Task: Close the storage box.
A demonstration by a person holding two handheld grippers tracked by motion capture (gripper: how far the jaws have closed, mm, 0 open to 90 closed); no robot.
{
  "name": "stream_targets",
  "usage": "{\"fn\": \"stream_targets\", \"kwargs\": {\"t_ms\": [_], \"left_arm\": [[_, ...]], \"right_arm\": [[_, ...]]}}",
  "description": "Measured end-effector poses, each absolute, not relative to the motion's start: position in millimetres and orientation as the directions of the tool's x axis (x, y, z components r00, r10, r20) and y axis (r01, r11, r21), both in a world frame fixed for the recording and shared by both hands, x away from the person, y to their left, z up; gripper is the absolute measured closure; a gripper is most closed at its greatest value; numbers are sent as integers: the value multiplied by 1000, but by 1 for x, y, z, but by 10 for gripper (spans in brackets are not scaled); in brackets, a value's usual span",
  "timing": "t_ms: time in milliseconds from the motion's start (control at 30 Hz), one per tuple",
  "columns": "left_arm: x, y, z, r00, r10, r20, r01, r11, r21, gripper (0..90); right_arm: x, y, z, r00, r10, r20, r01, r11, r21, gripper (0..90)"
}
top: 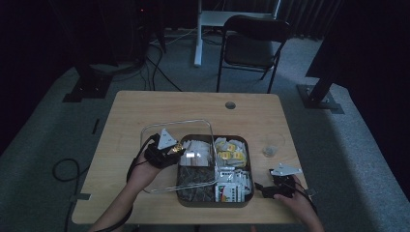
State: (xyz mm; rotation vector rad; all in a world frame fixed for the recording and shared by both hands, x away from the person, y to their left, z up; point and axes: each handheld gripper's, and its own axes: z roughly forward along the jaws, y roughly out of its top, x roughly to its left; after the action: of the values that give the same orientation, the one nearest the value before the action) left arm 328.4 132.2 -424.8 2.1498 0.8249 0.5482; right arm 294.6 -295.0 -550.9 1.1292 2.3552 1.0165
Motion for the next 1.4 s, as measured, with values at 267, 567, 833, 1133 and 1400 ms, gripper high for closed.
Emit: {"fn": "stream_targets", "kwargs": {"t_ms": [267, 567, 833, 1133, 1400], "left_arm": [[326, 112, -424, 744, 660, 109, 351, -524, 776, 587], [325, 94, -426, 778, 621, 91, 332, -531, 780, 587], [324, 80, -424, 794, 600, 93, 314, -537, 783, 587], [323, 60, -425, 814, 573, 96, 296, -551, 781, 587], [324, 48, -432, 826, 556, 91, 294, -564, 772, 587]], "right_arm": [[295, -295, -551, -628, 778, 4, 537, 429, 726, 122], [295, -295, -551, -628, 778, 3, 536, 430, 726, 122], [295, -295, -551, -628, 779, 5, 537, 429, 726, 122], [295, -295, -551, -628, 779, 4, 537, 429, 726, 123], [295, -295, -551, -627, 779, 4, 537, 429, 726, 123]]}}
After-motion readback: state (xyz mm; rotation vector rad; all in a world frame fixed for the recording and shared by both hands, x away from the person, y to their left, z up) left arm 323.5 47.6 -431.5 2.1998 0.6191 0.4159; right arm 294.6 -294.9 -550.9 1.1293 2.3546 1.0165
